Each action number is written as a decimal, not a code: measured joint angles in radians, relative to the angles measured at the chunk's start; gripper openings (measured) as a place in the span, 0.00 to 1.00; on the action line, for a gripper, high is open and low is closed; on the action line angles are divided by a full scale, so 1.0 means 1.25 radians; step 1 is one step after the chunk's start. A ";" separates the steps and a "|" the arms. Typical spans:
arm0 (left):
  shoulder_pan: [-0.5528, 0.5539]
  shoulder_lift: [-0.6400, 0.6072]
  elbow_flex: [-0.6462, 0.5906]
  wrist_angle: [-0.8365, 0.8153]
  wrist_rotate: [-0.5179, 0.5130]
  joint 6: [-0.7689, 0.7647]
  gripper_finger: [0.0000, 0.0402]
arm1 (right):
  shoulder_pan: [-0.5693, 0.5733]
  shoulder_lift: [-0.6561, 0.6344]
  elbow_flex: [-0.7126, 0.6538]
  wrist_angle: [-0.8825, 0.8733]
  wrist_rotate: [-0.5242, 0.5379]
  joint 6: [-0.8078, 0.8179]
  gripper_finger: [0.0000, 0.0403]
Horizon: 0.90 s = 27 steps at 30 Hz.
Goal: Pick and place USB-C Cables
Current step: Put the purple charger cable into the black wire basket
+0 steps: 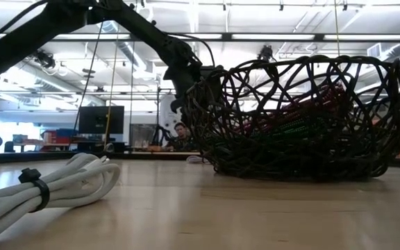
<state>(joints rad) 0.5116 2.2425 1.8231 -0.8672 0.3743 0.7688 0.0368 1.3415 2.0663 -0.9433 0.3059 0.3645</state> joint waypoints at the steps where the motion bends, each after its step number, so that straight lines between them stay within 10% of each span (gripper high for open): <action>1: 0.000 0.001 0.000 -0.001 -0.001 0.006 0.31 | 0.000 0.000 0.000 0.007 -0.009 0.000 0.37; 15: -0.008 0.002 0.000 0.046 0.003 -0.075 0.28 | 0.021 0.000 -0.008 0.042 -0.051 0.000 0.37; 27: -0.070 0.001 0.041 0.111 0.290 -0.234 0.26 | 0.022 0.001 -0.036 0.074 -0.062 0.015 0.37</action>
<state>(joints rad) 0.4241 2.2440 1.8738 -0.7280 0.7369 0.4757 0.0643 1.3422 2.0209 -0.8511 0.2281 0.3835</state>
